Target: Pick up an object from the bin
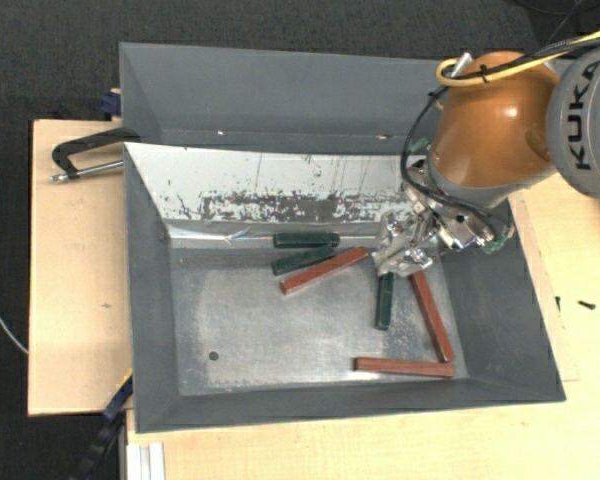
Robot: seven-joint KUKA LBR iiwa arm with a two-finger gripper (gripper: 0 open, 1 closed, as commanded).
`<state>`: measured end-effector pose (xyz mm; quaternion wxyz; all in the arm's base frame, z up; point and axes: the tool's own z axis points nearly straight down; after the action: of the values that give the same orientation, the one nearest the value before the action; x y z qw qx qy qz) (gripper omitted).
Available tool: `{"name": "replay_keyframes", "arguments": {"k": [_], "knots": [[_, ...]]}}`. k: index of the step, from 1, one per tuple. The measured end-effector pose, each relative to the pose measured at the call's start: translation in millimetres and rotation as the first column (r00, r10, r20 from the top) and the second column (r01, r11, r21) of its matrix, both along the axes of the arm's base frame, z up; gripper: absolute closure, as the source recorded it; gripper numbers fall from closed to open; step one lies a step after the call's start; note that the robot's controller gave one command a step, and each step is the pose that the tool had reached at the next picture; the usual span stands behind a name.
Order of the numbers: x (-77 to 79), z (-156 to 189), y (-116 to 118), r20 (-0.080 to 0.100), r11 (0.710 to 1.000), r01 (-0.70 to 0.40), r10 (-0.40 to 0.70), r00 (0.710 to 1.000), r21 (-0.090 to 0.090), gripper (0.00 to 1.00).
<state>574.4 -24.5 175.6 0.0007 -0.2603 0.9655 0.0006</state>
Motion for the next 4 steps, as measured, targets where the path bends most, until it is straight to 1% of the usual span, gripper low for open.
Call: {"name": "replay_keyframes", "arguments": {"k": [1, 2, 3, 4], "knots": [[5.9, -19.0, 0.2, 0.001, 0.999, 0.034, -0.034, 0.999, 0.000, 1.00], [-2.7, -49.9, 6.1, 0.001, 1.000, -0.001, 0.001, 1.000, 0.000, 1.00], [1.7, -60.6, 13.1, 0.003, 0.999, 0.039, -0.039, 0.999, 0.001, 1.00], [-3.9, -63.9, 15.2, 0.000, 1.000, 0.007, -0.007, 1.000, 0.000, 0.00]]}}
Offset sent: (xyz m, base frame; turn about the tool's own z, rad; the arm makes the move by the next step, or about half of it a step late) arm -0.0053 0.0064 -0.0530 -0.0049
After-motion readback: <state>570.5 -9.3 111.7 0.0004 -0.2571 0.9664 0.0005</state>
